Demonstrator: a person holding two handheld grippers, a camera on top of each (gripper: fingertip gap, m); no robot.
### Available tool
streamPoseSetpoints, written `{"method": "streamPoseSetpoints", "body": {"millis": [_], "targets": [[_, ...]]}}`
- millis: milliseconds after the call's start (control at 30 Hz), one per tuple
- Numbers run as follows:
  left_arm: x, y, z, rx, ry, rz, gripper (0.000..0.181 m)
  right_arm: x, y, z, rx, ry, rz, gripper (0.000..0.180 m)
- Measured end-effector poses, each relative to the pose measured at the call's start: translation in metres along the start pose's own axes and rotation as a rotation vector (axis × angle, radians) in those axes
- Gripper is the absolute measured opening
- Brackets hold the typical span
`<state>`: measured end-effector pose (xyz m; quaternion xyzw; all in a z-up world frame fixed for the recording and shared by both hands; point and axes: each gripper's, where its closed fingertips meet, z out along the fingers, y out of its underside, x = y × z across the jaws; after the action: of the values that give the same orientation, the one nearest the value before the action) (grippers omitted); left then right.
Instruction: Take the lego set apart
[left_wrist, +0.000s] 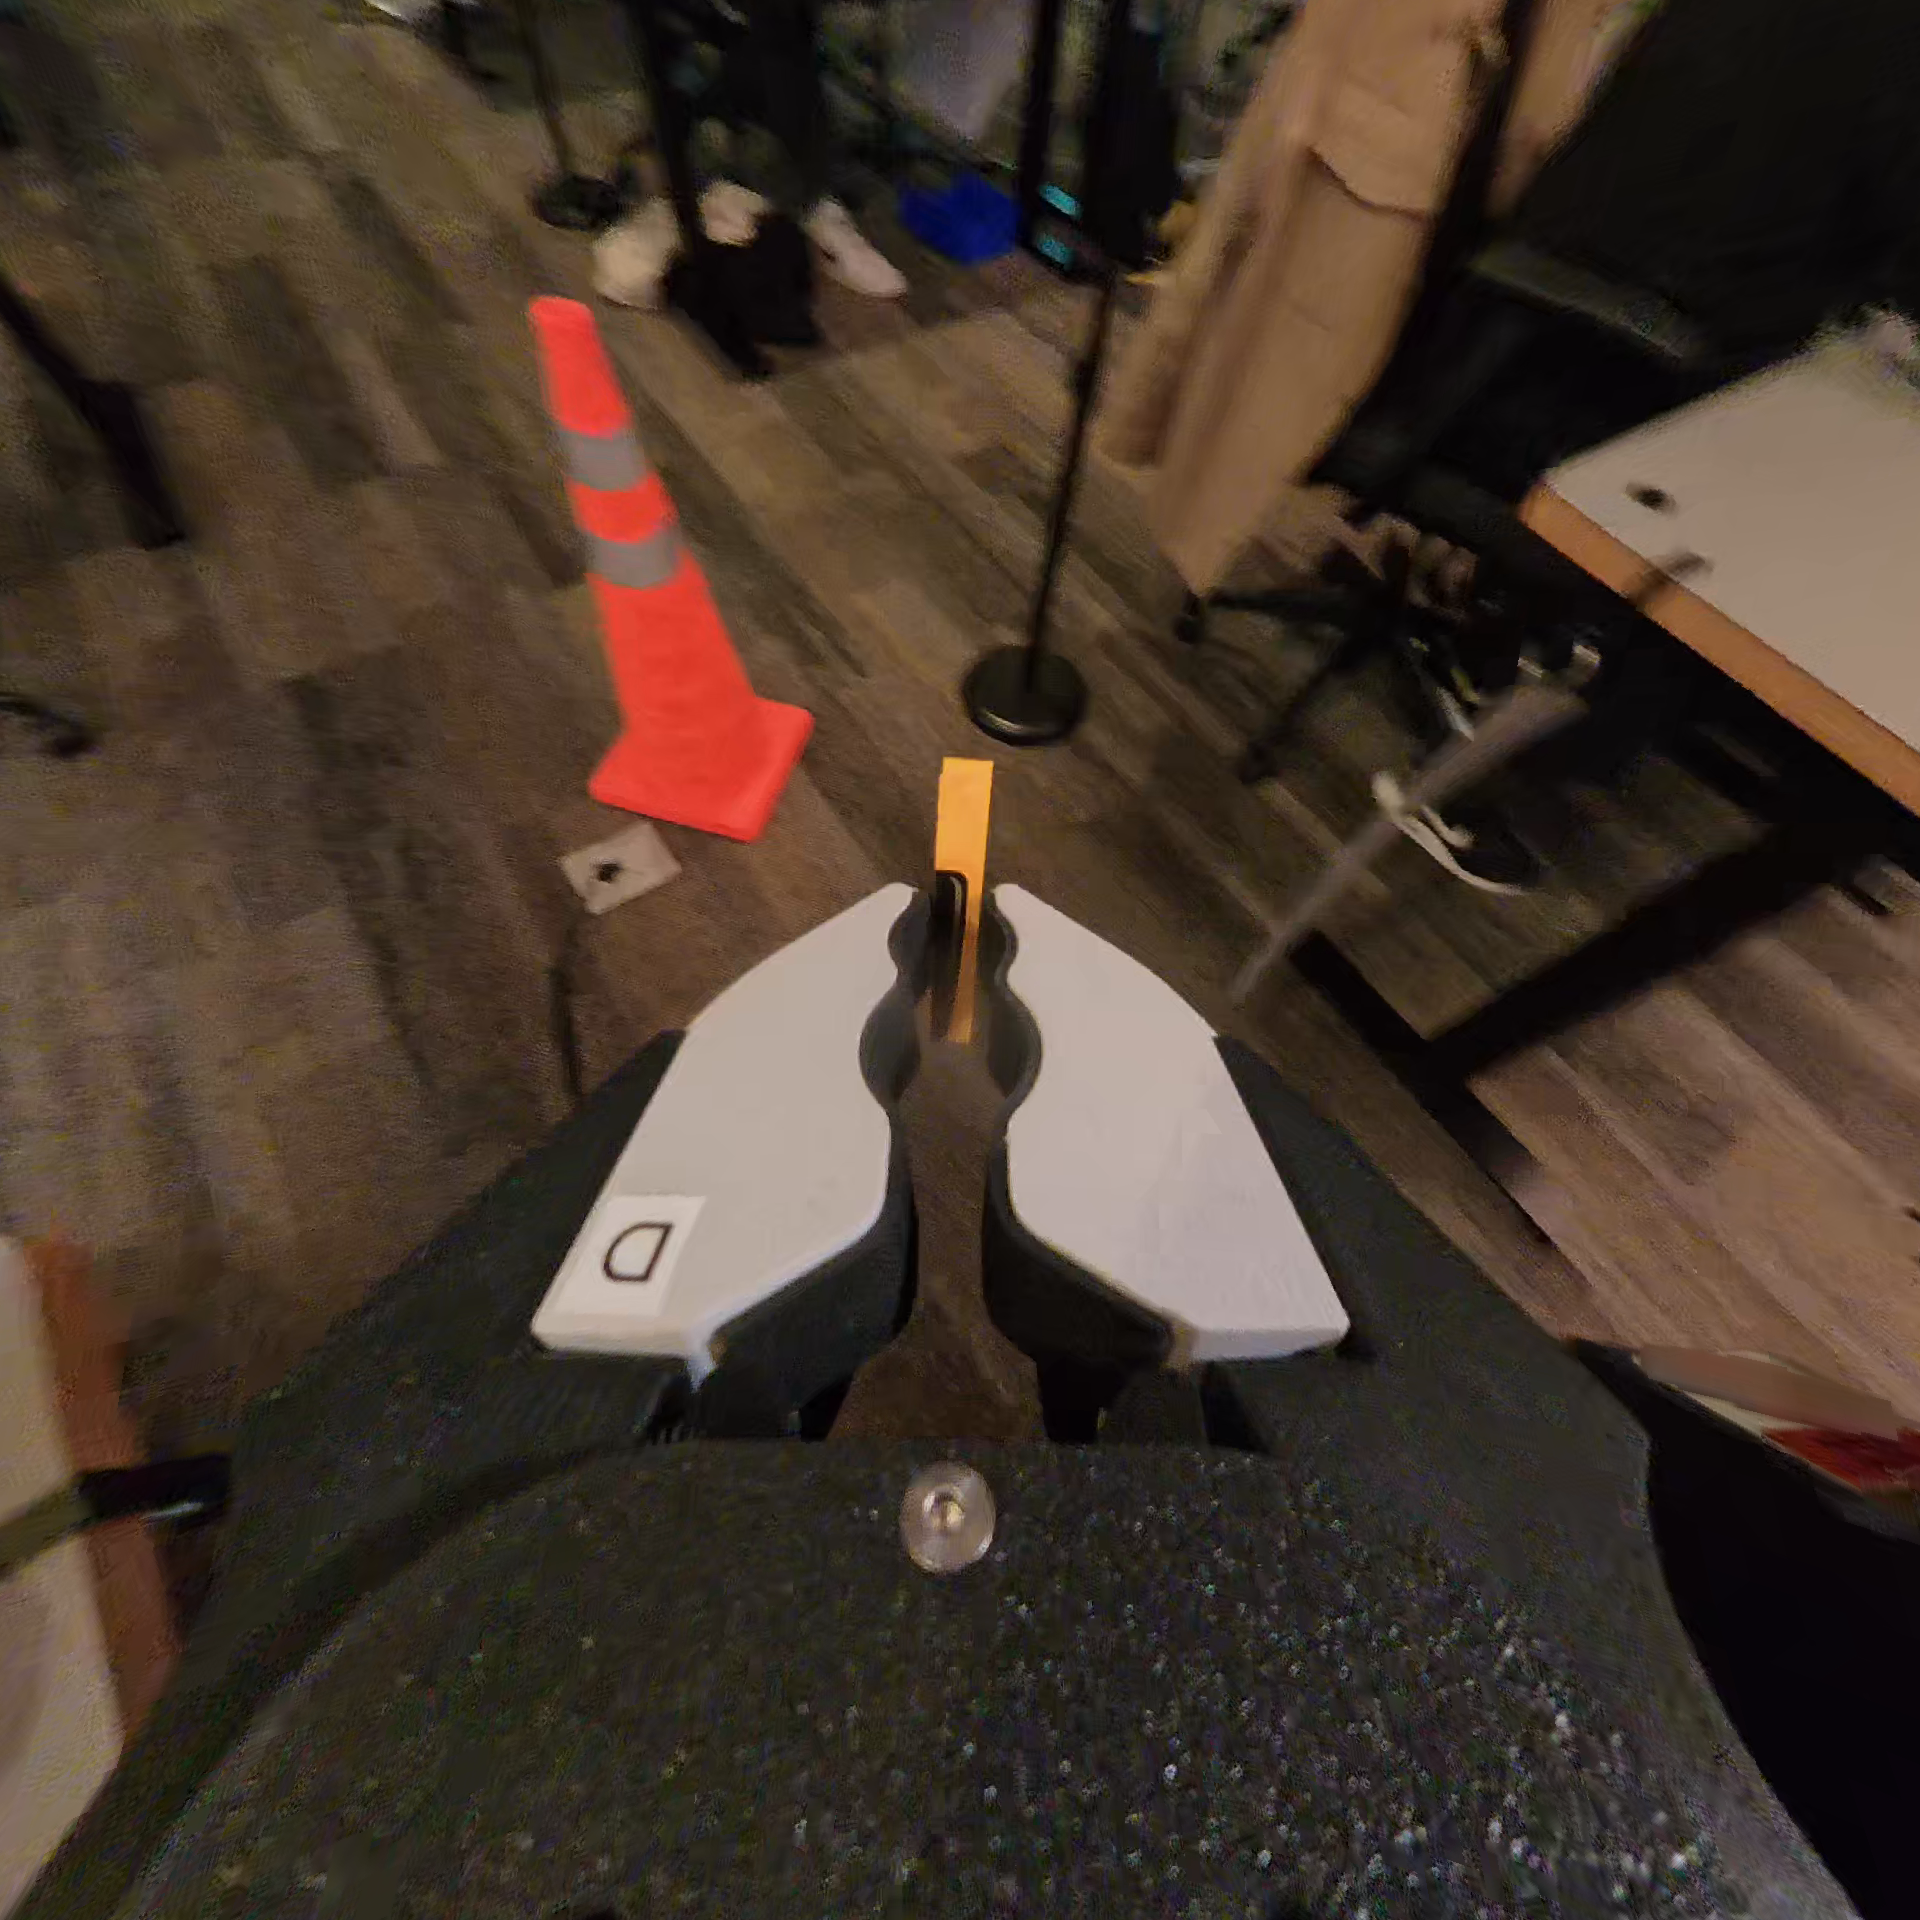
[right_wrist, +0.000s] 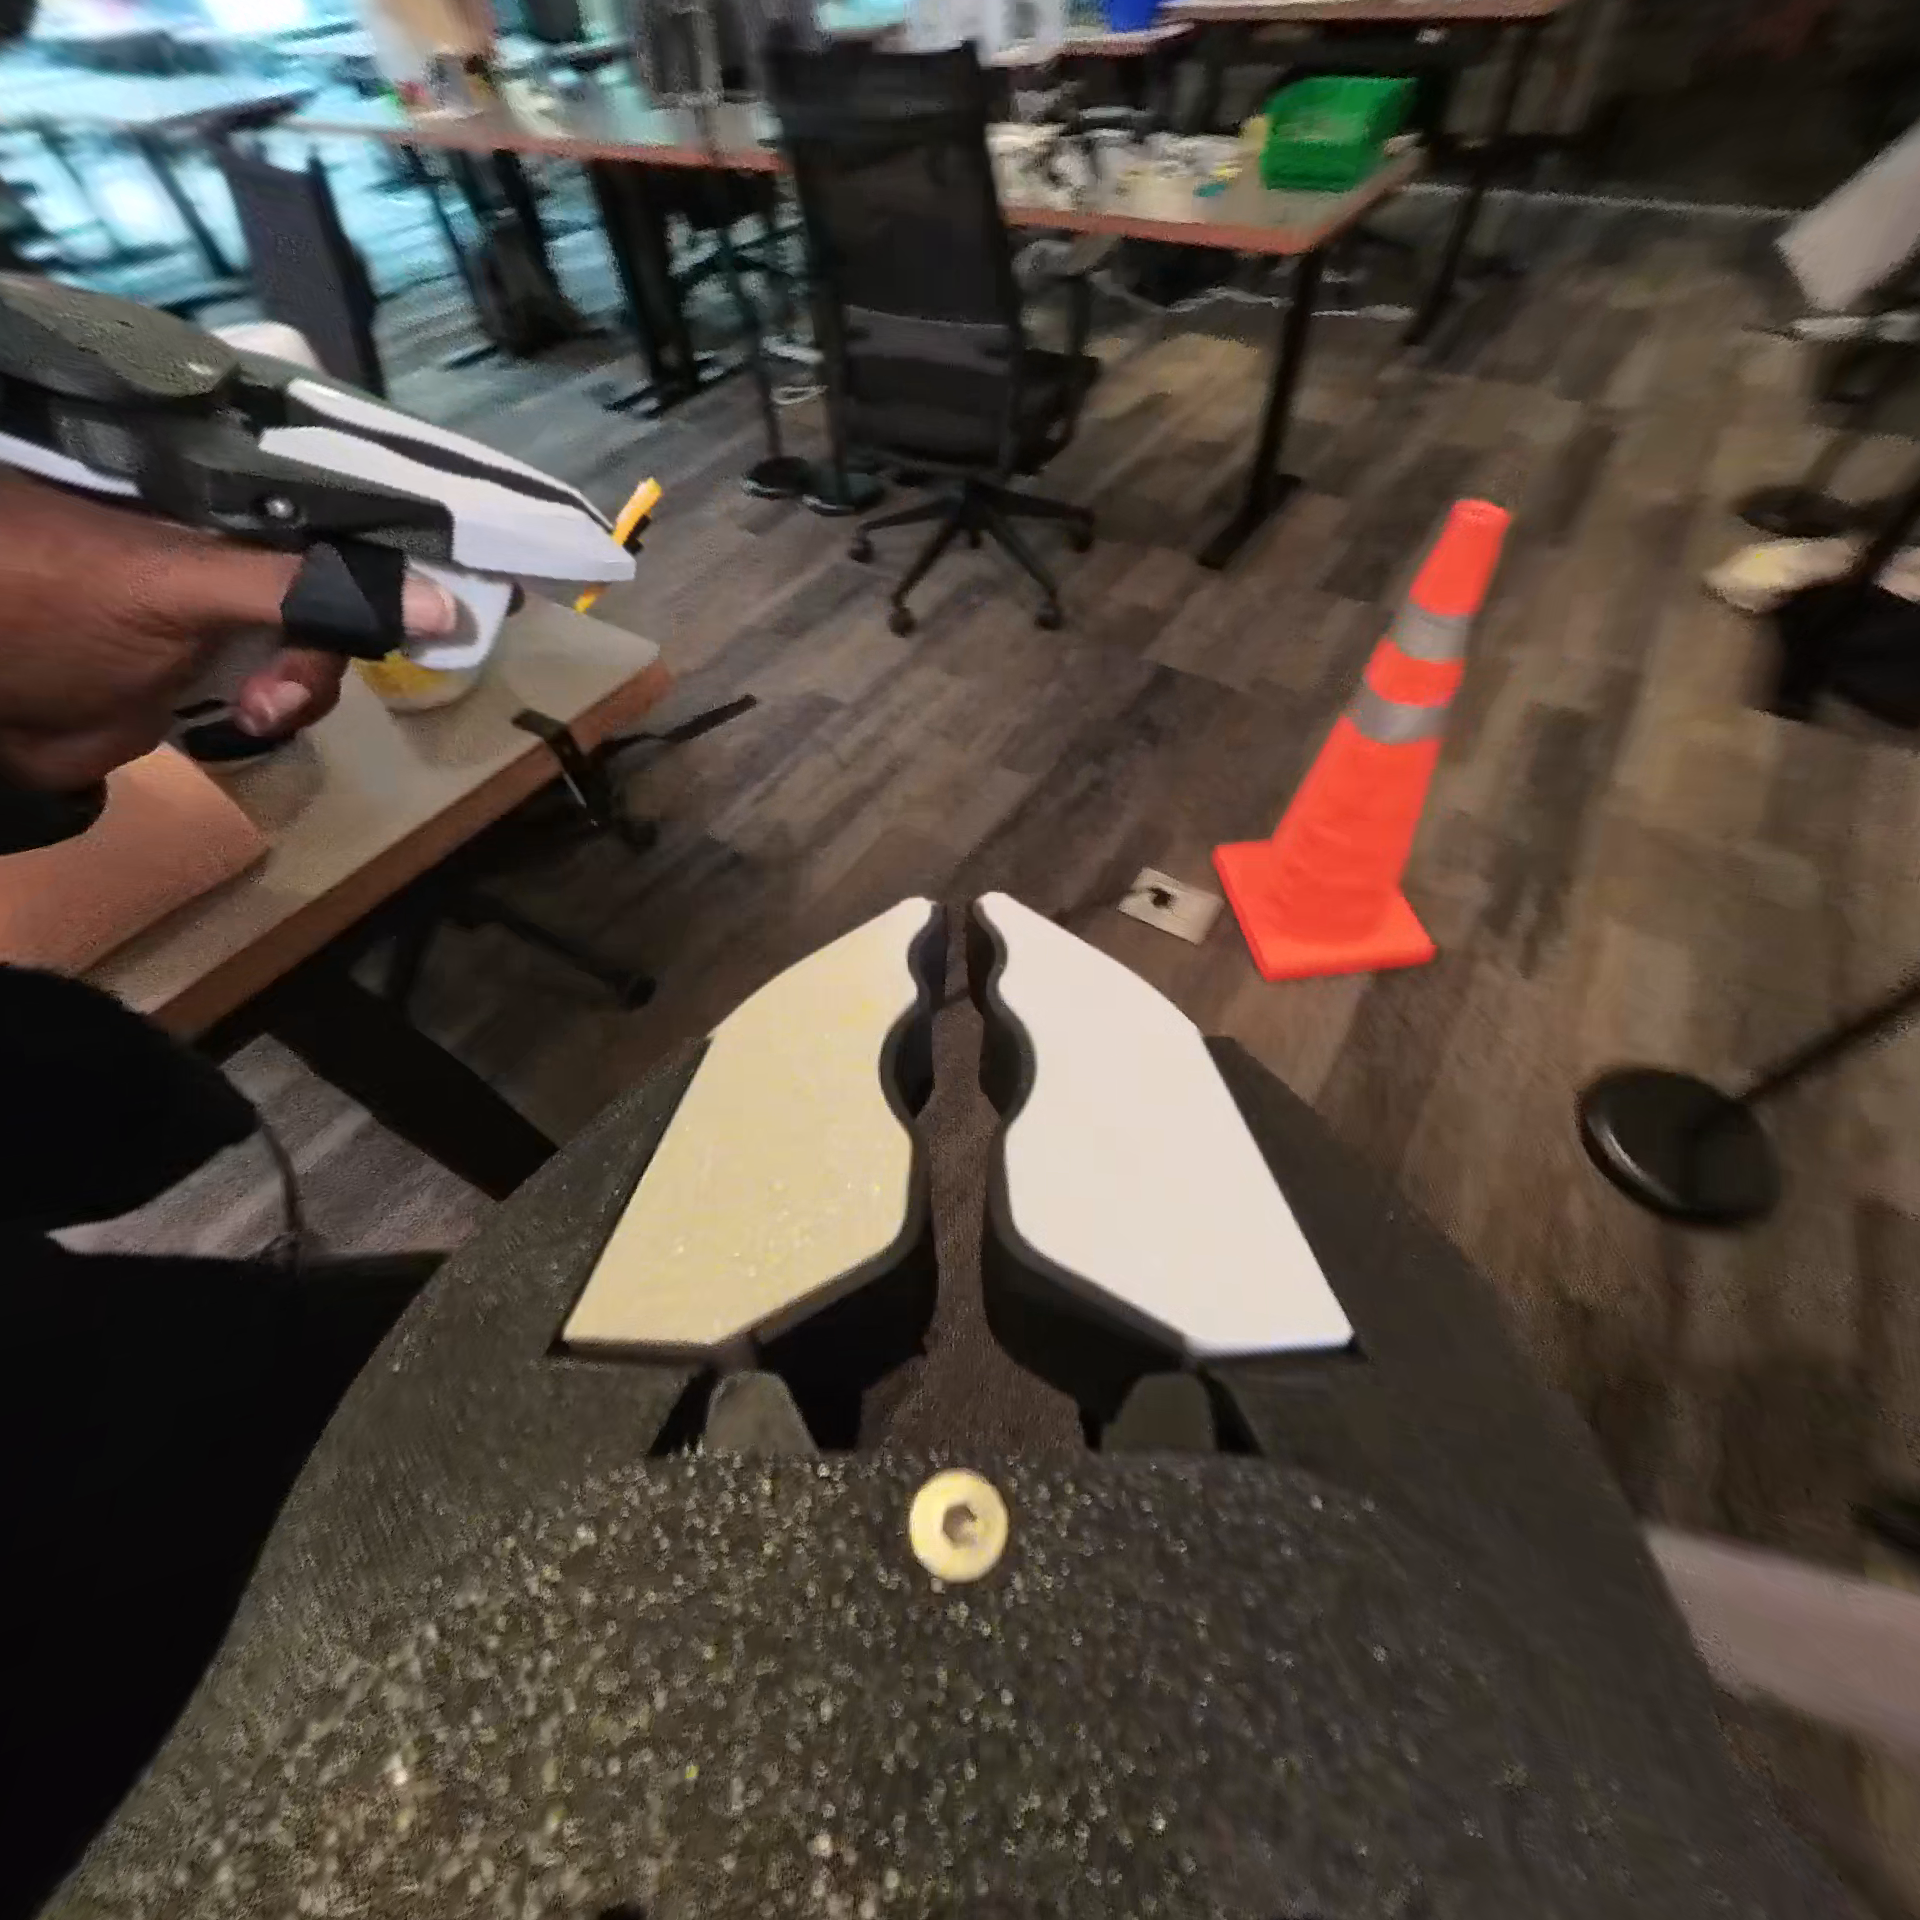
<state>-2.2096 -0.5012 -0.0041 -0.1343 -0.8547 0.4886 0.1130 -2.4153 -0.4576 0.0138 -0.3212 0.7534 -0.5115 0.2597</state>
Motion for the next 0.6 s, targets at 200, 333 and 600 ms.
{"method": "streamPoseSetpoints", "body": {"millis": [200,333,600], "targets": [[-0.173,-0.048,0.054,0.065,-0.256,-0.186,0.009,0.049,-0.132,0.198,-0.029,-0.349,-0.171,0.003],[-0.301,-0.040,0.117,0.111,-0.344,-0.269,0.008,0.057,-0.163,0.351,-0.055,-0.474,-0.261,0.003],[-0.592,-0.145,0.166,0.187,-0.476,-0.335,0.008,0.011,-0.264,0.637,-0.144,-0.651,-0.280,0.003]]}}
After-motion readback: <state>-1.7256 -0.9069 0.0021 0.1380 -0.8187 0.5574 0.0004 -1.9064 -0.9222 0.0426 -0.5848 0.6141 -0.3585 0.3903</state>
